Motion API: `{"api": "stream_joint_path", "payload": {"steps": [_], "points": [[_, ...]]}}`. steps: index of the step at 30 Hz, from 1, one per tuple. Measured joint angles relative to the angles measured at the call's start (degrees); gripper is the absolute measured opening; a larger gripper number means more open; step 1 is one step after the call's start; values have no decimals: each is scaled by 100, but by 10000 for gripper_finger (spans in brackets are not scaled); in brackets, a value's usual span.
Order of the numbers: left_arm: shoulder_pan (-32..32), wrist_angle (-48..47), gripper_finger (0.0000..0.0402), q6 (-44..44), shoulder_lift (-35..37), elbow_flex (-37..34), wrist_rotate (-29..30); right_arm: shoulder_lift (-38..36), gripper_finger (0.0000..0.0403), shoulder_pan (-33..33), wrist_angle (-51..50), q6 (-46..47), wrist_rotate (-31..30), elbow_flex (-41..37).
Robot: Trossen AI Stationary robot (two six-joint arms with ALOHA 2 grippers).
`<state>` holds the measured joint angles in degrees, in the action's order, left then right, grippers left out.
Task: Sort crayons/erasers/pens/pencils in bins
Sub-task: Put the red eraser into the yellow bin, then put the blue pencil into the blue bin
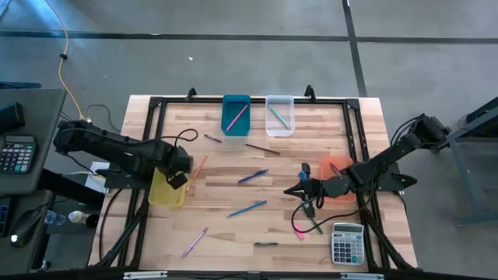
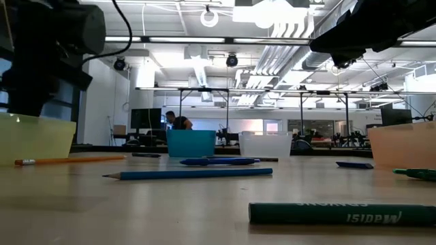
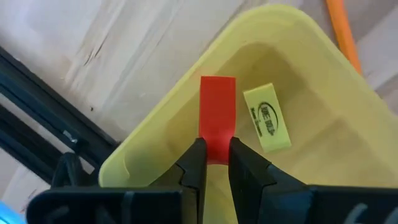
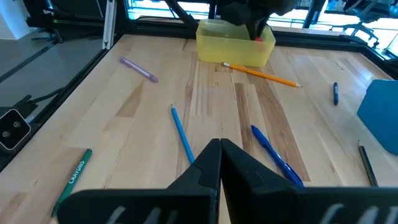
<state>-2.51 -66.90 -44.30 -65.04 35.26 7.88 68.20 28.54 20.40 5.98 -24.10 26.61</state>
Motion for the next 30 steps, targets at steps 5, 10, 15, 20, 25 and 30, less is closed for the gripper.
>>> {"api": "stream_joint_path", "payload": {"steps": [5,10,15,20,25,30], "points": [[-302,120,39,188,-17,-83,-6,0,0,1,0,-2,0,0],[-500,128,39,250,-33,-83,-55,0,0,0,0,0,0,0],[-532,152,49,254,-33,-83,-223,0,0,1,0,0,0,0],[-457,226,74,254,-33,-83,-277,0,0,1,0,-1,2,0],[-230,196,101,255,-33,100,-273,0,0,0,0,0,2,0],[19,62,125,250,-33,448,-246,0,0,1,0,0,2,0]]}}
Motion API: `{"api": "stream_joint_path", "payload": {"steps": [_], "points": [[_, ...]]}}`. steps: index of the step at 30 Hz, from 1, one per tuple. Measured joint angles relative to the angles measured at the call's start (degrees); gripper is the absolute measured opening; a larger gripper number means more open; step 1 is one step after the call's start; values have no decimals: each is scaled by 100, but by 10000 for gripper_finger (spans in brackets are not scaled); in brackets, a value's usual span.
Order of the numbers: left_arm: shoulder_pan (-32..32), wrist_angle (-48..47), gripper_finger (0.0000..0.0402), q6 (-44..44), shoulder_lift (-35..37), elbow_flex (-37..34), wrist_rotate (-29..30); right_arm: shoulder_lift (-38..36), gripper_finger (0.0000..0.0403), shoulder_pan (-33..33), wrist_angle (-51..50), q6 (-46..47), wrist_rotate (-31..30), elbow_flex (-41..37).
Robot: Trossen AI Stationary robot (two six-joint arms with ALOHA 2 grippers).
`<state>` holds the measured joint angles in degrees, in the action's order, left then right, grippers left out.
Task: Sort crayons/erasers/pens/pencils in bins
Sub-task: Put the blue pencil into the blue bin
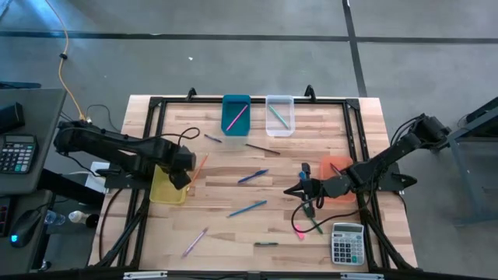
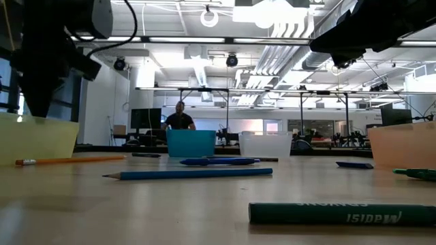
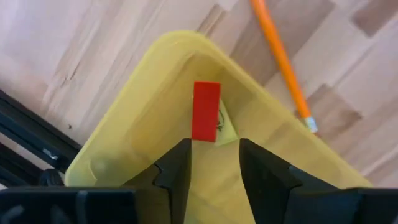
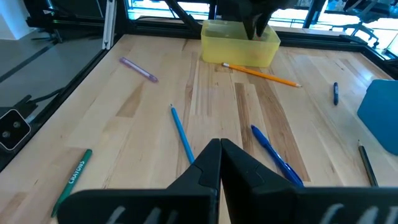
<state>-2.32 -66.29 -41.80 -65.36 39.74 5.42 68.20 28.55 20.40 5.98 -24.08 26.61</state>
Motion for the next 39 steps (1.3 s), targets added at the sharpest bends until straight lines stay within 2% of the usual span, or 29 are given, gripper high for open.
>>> {"api": "stream_joint_path", "payload": {"steps": [6,13,18,22,24,27,31,39], "points": [[367,-234,138,2,0,417,84,0,0,0,0,0,0,0],[1174,121,101,5,284,715,787,2,0,0,0,0,0,0],[1820,1128,65,200,665,713,1587,2,0,0,-2,-2,0,0],[2217,2684,35,830,839,425,2151,2,0,-2,-2,-2,0,0],[2304,3591,21,1183,821,212,2135,2,0,0,-2,-2,0,0],[2340,4975,4,1720,583,-89,1597,2,0,-1,-32,-2,0,0],[2338,6276,9,1951,29,-289,1155,4,0,-4,-90,56,0,-24],[2336,7381,44,1946,-1369,-285,801,7,0,-4,-137,151,0,-26]]}}
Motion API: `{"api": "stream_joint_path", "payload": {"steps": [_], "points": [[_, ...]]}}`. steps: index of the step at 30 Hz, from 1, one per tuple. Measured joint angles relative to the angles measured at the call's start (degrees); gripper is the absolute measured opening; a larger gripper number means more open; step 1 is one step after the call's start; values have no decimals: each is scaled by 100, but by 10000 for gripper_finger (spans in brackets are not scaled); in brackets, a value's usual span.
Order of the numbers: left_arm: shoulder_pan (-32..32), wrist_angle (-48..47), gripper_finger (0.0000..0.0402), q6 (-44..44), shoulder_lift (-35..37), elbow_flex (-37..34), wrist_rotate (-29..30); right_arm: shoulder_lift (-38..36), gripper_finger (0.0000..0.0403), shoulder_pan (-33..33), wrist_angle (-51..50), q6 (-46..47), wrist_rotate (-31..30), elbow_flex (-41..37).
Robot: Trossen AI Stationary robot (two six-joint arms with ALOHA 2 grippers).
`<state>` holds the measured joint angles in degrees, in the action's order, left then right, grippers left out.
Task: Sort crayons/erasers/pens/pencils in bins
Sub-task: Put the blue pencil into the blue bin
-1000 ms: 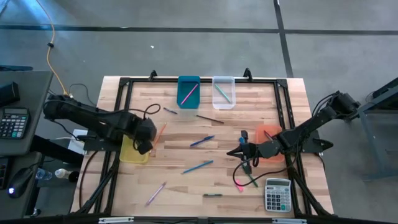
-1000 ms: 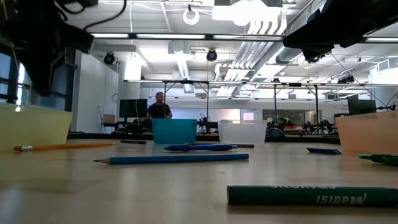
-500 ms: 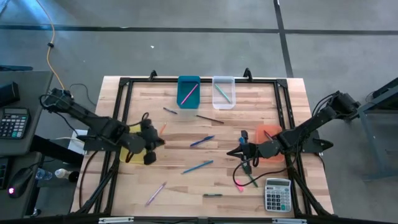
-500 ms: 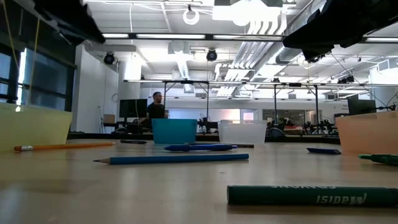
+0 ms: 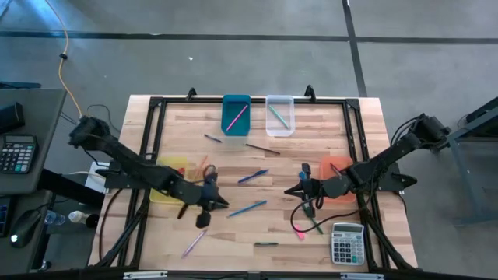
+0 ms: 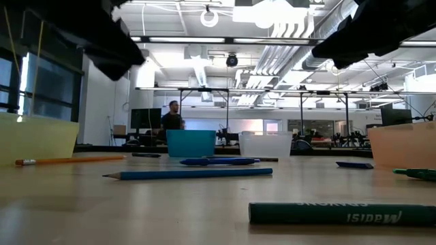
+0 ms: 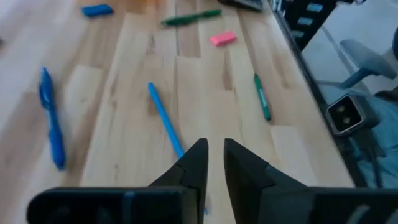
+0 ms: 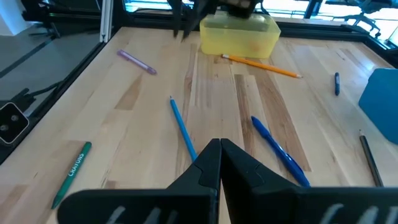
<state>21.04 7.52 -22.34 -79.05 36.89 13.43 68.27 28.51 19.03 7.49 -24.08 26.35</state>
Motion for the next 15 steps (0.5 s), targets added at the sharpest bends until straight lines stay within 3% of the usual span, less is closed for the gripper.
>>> {"api": "stream_joint_path", "payload": {"steps": [10,15], "points": [[222,234,102,3,-1367,516,-60,2,0,0,17,6,-2,0],[301,-337,123,-1,-1807,947,457,2,0,0,17,4,-10,0]]}}
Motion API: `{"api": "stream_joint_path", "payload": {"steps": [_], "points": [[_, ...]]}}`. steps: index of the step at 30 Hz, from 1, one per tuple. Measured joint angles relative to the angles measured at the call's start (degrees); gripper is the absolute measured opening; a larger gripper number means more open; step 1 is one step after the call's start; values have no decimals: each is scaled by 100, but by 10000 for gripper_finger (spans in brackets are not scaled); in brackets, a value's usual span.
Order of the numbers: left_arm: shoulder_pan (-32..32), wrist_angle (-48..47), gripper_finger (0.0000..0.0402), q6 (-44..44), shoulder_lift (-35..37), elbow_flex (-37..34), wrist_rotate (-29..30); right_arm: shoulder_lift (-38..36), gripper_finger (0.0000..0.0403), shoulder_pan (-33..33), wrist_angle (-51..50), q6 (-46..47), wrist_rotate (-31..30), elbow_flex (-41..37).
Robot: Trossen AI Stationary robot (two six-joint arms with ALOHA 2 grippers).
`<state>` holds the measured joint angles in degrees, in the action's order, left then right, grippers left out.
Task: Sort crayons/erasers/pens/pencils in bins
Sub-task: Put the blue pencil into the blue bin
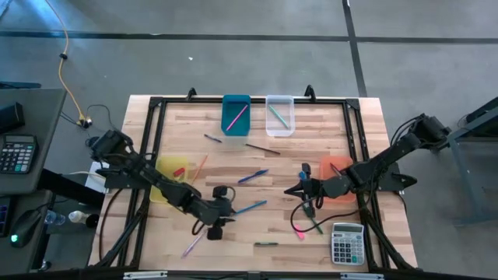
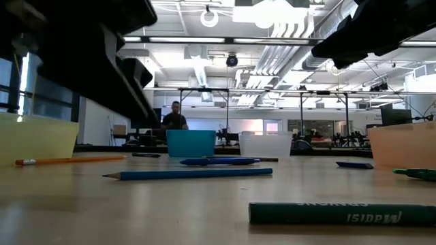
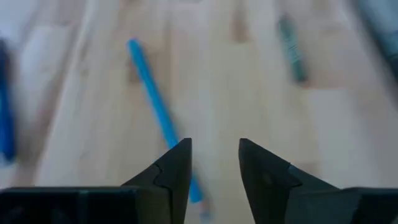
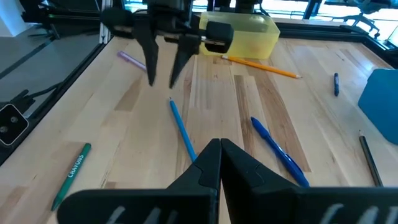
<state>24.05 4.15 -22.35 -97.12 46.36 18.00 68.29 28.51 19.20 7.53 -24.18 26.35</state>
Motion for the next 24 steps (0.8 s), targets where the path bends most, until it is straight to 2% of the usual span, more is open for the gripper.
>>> {"api": "stream_joint_path", "payload": {"steps": [2,10,24], "points": [[5,-285,128,-6,-129,154,92,0,0,1,-3,10,-1,0],[14,-782,131,-342,-579,567,-191,0,0,2,-2,11,-1,0],[1,-1325,131,-616,-761,571,164,0,0,2,6,6,-1,0]]}}
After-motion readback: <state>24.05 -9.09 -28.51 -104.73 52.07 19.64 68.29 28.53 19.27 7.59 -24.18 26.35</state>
